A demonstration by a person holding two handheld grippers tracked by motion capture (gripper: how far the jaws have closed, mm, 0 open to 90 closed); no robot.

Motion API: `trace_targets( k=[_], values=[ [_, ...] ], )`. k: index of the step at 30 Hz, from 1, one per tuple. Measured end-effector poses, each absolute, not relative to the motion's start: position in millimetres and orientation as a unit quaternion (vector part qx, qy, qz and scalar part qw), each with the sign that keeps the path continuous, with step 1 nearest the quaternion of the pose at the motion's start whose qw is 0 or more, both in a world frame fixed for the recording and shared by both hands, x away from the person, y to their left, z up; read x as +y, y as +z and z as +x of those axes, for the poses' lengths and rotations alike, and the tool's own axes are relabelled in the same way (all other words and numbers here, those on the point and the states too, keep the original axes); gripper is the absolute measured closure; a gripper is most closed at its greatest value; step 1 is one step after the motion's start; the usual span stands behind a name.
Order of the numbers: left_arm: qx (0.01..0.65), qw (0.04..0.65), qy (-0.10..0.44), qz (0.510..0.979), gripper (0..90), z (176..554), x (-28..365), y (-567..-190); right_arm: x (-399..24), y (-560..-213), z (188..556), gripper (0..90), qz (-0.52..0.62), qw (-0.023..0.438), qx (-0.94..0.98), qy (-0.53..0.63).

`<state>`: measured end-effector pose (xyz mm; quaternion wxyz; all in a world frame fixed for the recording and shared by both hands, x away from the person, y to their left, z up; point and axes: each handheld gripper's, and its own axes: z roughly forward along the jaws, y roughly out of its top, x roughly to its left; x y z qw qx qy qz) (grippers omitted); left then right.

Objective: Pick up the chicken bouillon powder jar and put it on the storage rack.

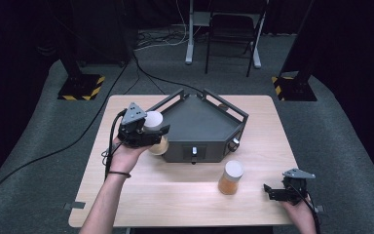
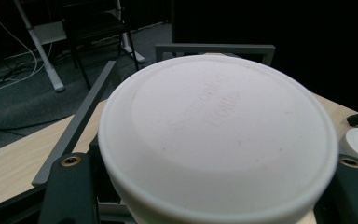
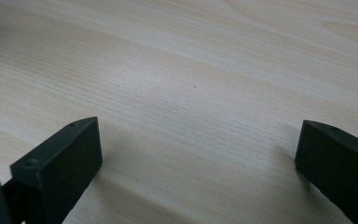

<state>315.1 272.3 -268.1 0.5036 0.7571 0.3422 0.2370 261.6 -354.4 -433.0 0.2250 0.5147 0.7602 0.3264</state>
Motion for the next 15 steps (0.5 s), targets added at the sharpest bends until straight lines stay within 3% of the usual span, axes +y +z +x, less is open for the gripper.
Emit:
trace_targets(
  k=[15],
  values=[
    [0.353,0.498,0.255,0.750,33.3,336.9,251.7,-261.4,-354.6,-432.9,261.7,0.0,0.514,0.225,0.761,0.327]
  ],
)
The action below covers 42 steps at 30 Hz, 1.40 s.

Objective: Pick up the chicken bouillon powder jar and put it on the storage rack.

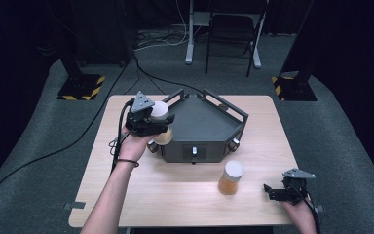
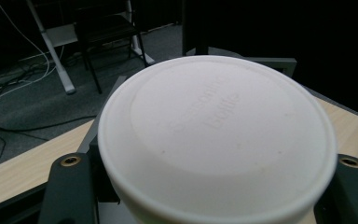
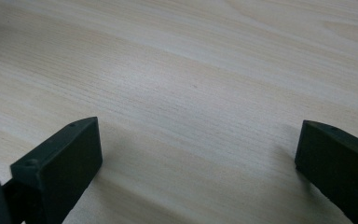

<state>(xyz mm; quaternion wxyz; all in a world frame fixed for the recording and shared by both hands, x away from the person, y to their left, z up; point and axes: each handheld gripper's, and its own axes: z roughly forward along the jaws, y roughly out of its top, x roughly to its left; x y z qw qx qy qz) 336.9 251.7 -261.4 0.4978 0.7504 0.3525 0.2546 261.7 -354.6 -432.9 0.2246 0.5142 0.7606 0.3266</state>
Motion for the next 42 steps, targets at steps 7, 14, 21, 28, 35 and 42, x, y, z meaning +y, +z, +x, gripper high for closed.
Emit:
trace_targets(
  k=[7,14,21,28,35,42],
  values=[
    [0.361,0.495,0.254,0.749,33.2,349.7,243.5,-262.1,-354.7,-432.9,261.7,0.0,0.514,0.225,0.761,0.327],
    [0.368,0.491,0.260,0.745,33.2,359.4,232.0,-267.4,-355.1,-432.9,262.0,0.0,0.513,0.224,0.761,0.327],
    [0.381,0.478,0.262,0.747,33.2,372.2,219.7,-272.1,-355.2,-432.9,262.1,0.0,0.513,0.224,0.762,0.327],
    [0.389,0.461,0.250,0.757,33.1,382.4,213.2,-274.2,-355.3,-432.9,262.1,0.0,0.513,0.224,0.762,0.327],
    [0.385,0.452,0.252,0.764,33.0,384.9,208.0,-277.8,-355.3,-432.9,262.1,0.0,0.513,0.224,0.762,0.327],
    [0.396,0.457,0.241,0.759,31.5,384.8,208.8,-281.8,-355.3,-433.0,262.1,0.0,0.512,0.224,0.762,0.327]
  ],
)
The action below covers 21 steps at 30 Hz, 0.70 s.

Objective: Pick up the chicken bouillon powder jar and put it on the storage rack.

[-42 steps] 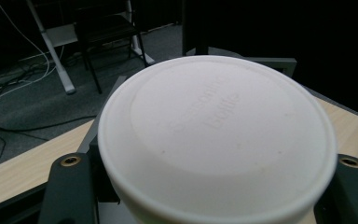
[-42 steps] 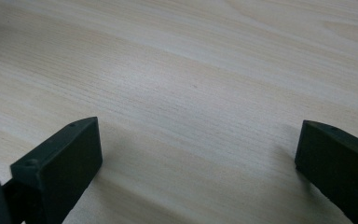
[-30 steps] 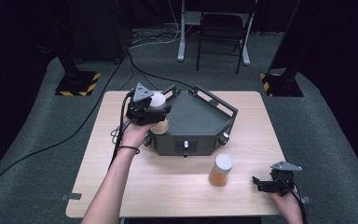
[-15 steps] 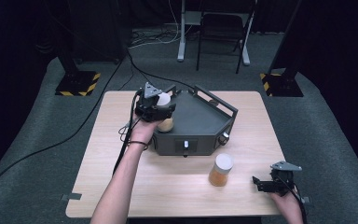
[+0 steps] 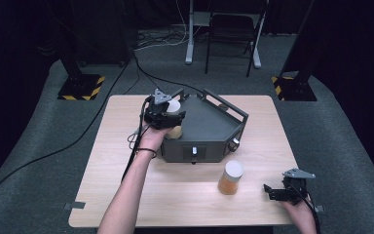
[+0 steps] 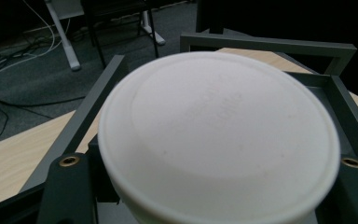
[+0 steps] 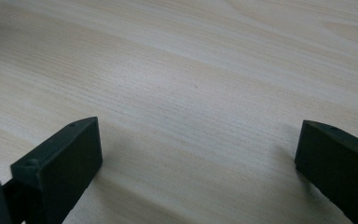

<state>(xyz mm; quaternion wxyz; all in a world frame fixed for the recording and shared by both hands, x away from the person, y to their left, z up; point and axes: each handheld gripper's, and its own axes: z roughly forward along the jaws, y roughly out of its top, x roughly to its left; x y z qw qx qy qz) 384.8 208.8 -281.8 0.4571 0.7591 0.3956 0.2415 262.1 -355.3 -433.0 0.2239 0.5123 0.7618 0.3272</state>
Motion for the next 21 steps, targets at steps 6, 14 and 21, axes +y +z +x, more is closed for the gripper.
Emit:
trace_targets(
  k=[6,14,21],
  values=[
    [0.389,0.448,0.243,0.767,20.4,380.8,210.1,-281.9,-355.2,-433.0,262.4,0.0,0.511,0.224,0.762,0.328],
    [0.376,0.450,0.256,0.769,12.3,366.3,219.1,-283.1,-355.1,-433.0,262.3,0.0,0.511,0.224,0.762,0.328],
    [0.392,0.454,0.251,0.759,11.3,357.0,239.0,-295.4,-355.2,-433.0,262.4,0.0,0.511,0.224,0.762,0.328]
  ],
)
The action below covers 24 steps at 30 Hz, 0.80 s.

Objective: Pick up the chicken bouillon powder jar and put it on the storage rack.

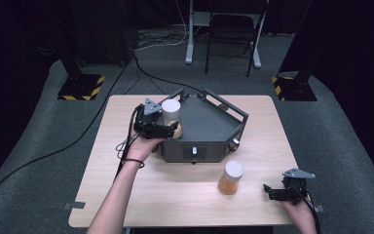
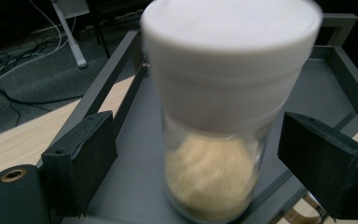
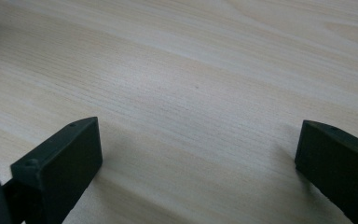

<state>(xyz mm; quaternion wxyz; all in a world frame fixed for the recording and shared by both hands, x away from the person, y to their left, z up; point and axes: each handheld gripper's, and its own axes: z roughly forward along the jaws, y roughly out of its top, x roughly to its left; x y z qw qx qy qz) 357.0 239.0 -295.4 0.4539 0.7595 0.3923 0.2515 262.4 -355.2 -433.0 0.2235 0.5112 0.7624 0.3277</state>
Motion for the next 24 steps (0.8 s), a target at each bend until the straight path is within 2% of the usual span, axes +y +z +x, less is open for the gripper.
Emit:
trace_targets(
  k=[24],
  values=[
    [0.408,0.462,0.246,0.748,11.3,313.4,288.9,-332.1,-355.1,-433.1,262.3,0.0,0.512,0.224,0.762,0.328]
  ],
)
